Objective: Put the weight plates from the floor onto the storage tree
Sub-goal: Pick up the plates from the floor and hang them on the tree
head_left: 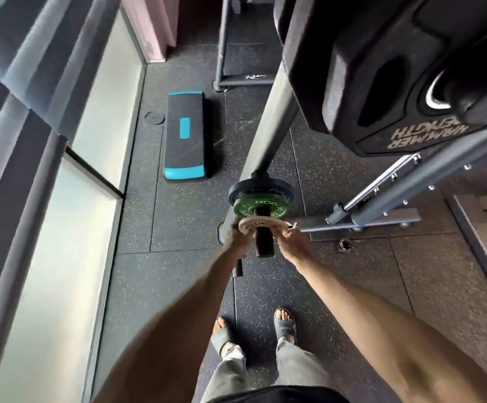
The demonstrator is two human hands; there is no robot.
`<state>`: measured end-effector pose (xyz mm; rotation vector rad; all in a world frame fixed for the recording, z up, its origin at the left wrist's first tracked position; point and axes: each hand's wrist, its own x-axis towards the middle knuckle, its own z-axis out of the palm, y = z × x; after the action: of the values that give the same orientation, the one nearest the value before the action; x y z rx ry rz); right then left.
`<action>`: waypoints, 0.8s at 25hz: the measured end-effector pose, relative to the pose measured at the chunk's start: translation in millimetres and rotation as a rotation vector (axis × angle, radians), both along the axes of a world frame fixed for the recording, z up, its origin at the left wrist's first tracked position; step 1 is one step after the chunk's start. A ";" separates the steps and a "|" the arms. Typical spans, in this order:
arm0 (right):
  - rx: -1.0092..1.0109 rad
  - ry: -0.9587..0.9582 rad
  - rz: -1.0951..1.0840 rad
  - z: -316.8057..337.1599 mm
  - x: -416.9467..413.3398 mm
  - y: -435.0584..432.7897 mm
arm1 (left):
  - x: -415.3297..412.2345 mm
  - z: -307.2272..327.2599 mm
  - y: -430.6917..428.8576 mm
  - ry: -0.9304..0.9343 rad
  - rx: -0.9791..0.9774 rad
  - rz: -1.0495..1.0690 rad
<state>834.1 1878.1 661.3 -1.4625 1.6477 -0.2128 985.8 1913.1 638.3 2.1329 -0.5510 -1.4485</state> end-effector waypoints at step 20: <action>0.216 -0.307 -0.169 17.0 66.2 -94.4 | 17.6 20.4 -103.4 0.284 -0.044 0.246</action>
<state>900.4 1783.6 678.3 -1.0721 1.4914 -0.3261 1003.4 1809.7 658.8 1.8435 -0.2049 -1.5445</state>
